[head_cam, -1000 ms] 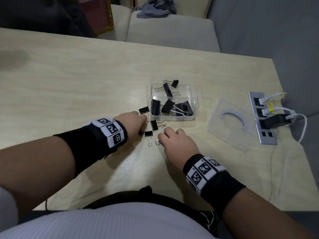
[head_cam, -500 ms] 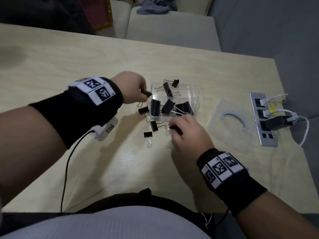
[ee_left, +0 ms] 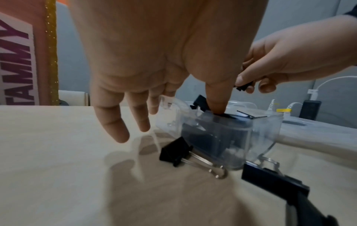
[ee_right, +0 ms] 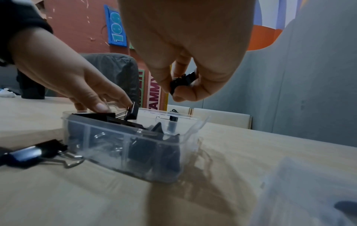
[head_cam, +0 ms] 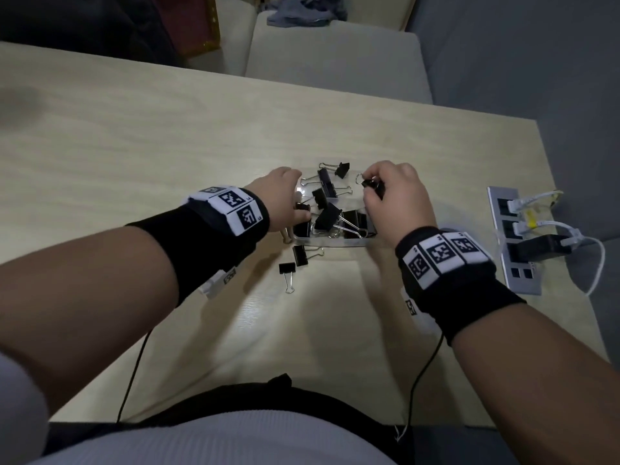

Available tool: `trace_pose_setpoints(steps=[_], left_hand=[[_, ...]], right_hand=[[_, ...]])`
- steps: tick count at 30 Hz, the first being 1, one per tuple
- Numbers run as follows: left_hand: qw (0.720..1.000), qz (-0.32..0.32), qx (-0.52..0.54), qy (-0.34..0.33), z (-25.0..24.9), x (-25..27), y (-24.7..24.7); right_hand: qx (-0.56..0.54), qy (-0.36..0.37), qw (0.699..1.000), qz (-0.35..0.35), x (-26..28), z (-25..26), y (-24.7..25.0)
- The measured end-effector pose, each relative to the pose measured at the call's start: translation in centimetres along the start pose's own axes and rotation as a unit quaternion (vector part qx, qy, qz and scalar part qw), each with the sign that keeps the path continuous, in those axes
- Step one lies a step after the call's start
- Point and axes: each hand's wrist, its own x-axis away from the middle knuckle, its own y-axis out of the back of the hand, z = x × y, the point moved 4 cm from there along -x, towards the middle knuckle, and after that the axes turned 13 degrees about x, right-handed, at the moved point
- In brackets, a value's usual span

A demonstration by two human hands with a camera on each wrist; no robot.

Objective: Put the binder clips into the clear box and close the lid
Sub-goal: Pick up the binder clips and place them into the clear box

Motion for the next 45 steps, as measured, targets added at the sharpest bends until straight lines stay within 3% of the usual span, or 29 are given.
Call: trace_pose_setpoints(steps=[10,16,20,23,27,32,35,38,41,45], left_hand=[[0.993,0.051,-0.103,-0.013,0.7,1.8,0.3],[0.99,-0.021,-0.124,-0.07,-1.8,2.2,0.5],[0.982,-0.024,-0.153,-0.112,-2.9,1.9,-0.4],[0.978,-0.032,-0.166,-0.119,-2.9,1.8,-0.5],[0.988,-0.043,-0.114,-0.1,-2.5,1.4,0.5],[0.992,-0.093,-0.021,-0.081,-2.2,0.5,2.1],[0.993,-0.109,-0.005,-0.053,-1.2,0.5,2.6],[0.991,-0.126,0.035,-0.03,0.8,0.9,3.0],[0.995,-0.096,-0.011,-0.007,2.9,1.8,2.6],[0.996,-0.015,-0.084,-0.02,3.9,3.6,0.8]], right_hand=[[0.124,0.044,0.988,0.077,0.2,-0.1,-1.8],[0.158,0.09,0.982,0.057,0.0,0.9,-1.9],[0.172,0.152,0.966,0.116,0.1,1.8,-3.1],[0.192,0.153,0.962,0.121,0.6,1.6,-3.9],[0.205,0.121,0.966,0.097,0.7,1.0,-3.9],[0.234,0.12,0.957,0.124,0.9,1.2,-4.0],[0.175,0.131,0.973,0.075,2.1,2.0,-2.9],[0.08,0.197,0.976,0.055,5.3,3.9,-2.0],[0.068,0.291,0.949,0.105,9.5,5.5,-3.1],[0.16,0.316,0.912,0.205,12.0,5.7,-6.1]])
